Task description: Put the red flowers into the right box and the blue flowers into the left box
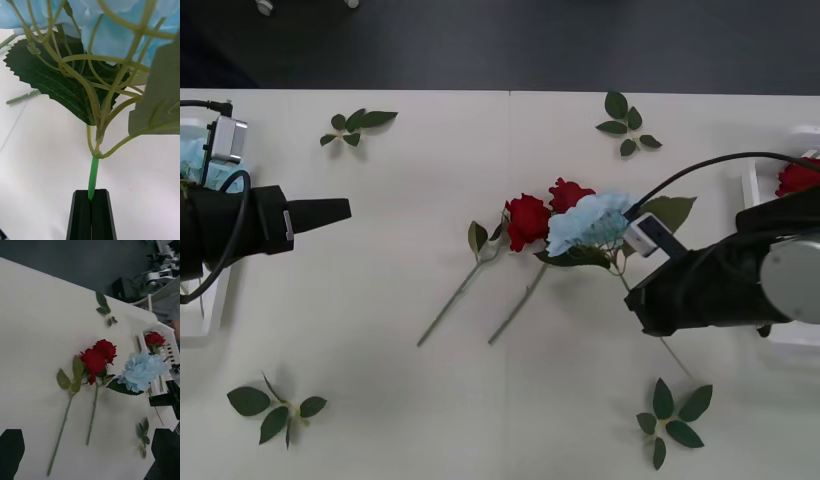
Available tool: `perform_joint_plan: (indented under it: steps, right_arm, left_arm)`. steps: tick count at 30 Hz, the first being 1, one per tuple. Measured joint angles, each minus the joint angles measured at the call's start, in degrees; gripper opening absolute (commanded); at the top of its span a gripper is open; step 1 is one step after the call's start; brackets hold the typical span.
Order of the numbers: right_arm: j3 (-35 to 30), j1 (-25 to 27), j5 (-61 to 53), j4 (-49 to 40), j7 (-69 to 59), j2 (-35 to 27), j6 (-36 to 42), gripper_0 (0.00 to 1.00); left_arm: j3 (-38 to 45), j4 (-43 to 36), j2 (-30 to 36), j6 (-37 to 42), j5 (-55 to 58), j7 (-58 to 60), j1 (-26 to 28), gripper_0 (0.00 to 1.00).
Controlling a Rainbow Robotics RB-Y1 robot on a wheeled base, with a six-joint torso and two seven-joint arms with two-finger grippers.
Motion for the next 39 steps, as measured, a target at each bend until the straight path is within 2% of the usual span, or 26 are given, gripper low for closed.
perform_joint_plan:
  steps: [5,11,18,23,28,31,35,39]
  right_arm:
    - [-9.9,0.0,-4.9,0.0,6.8,0.0,3.4,0.0]
    - [-15.9,0.0,-8.4,0.1,14.8,0.0,4.1,0.0]
    - [-18.8,-0.6,-16.2,0.1,22.6,0.0,-6.2,0.0]
    - [-18.6,-2.6,-20.7,0.1,24.7,0.0,-13.5,0.0]
    - [-16.8,-4.3,-25.1,0.1,24.7,0.0,-21.0,0.0]
    - [-13.9,-5.2,-27.5,0.1,24.7,0.0,-26.4,0.0]
    - [-8.8,-7.0,-29.2,0.1,24.8,0.0,-33.1,0.0]
    - [-3.9,-8.9,-31.0,0.1,26.2,0.0,-37.8,0.0]
  left_arm:
    - [0.8,3.7,-1.8,1.7,6.9,-17.6,0.0,1.0]
    - [2.2,9.6,-5.3,2.6,14.9,-30.0,0.0,1.0]
    - [0.4,11.5,-5.3,2.6,19.8,-44.5,0.0,1.0]
    - [0.3,11.5,-5.3,2.6,22.7,-44.6,0.0,1.0]
    - [0.3,11.5,-5.6,6.0,22.8,-44.6,-1.2,1.0]
    - [0.3,11.5,-6.5,6.4,22.8,-45.2,-2.1,1.0]
    - [0.2,11.5,-7.4,6.4,22.0,-52.7,-2.5,1.0]
    - [-0.5,11.5,-7.9,6.4,20.7,-53.3,-2.5,1.0]
